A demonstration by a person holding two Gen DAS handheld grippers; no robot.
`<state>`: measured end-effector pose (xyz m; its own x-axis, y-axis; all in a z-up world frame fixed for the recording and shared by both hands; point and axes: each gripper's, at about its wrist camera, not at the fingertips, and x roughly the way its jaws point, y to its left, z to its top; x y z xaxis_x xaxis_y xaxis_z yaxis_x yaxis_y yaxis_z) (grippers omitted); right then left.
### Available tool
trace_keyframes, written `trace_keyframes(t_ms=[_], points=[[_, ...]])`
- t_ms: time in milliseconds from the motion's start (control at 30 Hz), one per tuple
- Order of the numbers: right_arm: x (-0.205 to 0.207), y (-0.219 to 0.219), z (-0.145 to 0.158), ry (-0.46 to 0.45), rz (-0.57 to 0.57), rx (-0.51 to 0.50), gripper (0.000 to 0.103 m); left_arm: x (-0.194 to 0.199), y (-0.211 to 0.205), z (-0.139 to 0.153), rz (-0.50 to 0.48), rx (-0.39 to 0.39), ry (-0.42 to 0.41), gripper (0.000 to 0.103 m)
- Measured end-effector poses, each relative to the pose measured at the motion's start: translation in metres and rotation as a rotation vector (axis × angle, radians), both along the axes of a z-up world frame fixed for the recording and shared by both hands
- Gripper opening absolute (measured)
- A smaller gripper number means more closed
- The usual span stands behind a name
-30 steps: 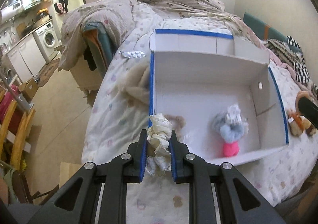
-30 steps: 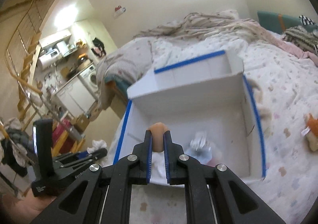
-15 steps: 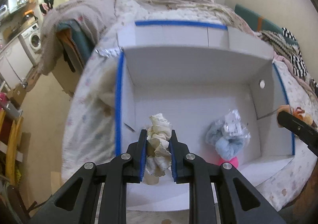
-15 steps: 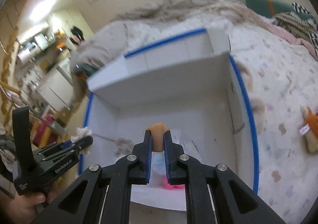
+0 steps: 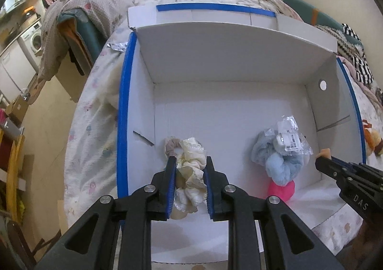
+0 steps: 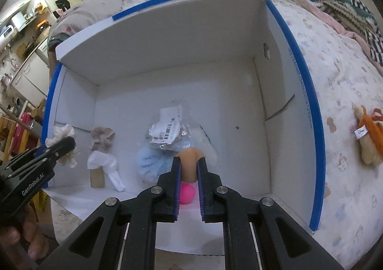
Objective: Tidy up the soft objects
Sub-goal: 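Carry the sponge and cream scrunchie into the box and open both tools, then lift both tools out of the box and back away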
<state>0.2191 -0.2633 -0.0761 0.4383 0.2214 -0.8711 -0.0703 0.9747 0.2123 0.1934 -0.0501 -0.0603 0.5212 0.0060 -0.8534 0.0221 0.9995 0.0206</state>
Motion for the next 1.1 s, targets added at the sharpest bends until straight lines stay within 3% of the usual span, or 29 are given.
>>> trace_keyframes(t_ms=[333,533,600,633,667,733,900,1033,1100], points=[[0.001,0.005,0.001,-0.015,0.013,-0.016,0.015,-0.001,0.0,-0.002,0.005,0.012,0.005,0.02],[0.001,0.003,0.006,-0.025,0.003,0.013,0.035,-0.001,-0.001,-0.002,-0.004,-0.003,0.005,0.021],[0.002,0.004,0.008,-0.031,0.004,0.016,0.05,-0.002,0.0,-0.001,-0.004,-0.003,0.0,0.029],[0.001,0.004,0.009,-0.035,0.004,0.019,0.06,-0.002,-0.001,0.0,0.002,0.014,-0.007,0.041],[0.001,0.004,0.011,-0.045,0.002,0.025,0.062,-0.003,-0.001,0.001,0.007,0.026,-0.014,0.055],[0.0,0.003,0.015,-0.058,-0.005,0.034,0.068,-0.005,-0.002,0.005,0.007,0.033,-0.038,0.062],[0.0,0.001,0.019,-0.062,-0.01,0.077,0.079,-0.009,-0.007,0.012,-0.028,0.03,-0.06,0.062],[-0.002,0.0,0.029,-0.108,-0.025,0.087,0.103,-0.009,-0.004,0.02,-0.021,0.002,-0.055,0.062],[-0.005,-0.002,0.034,-0.131,-0.033,0.114,0.103,-0.011,0.0,0.024,-0.019,-0.025,-0.048,0.062]])
